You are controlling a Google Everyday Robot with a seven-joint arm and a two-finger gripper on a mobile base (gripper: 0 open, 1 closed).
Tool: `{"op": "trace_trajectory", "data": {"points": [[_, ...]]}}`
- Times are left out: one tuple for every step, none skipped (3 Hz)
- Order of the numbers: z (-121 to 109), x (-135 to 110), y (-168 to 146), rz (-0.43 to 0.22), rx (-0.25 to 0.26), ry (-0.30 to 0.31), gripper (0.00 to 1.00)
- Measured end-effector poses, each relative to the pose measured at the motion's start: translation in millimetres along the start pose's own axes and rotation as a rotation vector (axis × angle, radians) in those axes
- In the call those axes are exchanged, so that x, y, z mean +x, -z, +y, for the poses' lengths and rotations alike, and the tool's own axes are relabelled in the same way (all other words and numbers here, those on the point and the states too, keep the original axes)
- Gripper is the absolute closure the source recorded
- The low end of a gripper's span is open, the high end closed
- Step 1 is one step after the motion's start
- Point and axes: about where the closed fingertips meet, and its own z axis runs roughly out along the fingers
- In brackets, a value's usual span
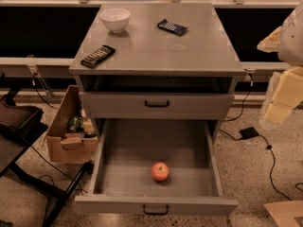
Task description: Pick apple from middle drawer and place on counter
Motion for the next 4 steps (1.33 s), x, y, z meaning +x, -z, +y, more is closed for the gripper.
{"op": "trace_trajectory", "data": {"points": [[0.0, 0.0, 0.0, 0.0, 0.0, 0.0, 0.0], [5.7, 0.4, -7.0, -0.041, 0.011, -0.05, 0.0], [33.2, -10.0, -41.8, -0.154, -0.011, -0.124, 0.0], [67.6, -29.7, -114.8, -0.244, -0.071, -0.132, 0.0]]}}
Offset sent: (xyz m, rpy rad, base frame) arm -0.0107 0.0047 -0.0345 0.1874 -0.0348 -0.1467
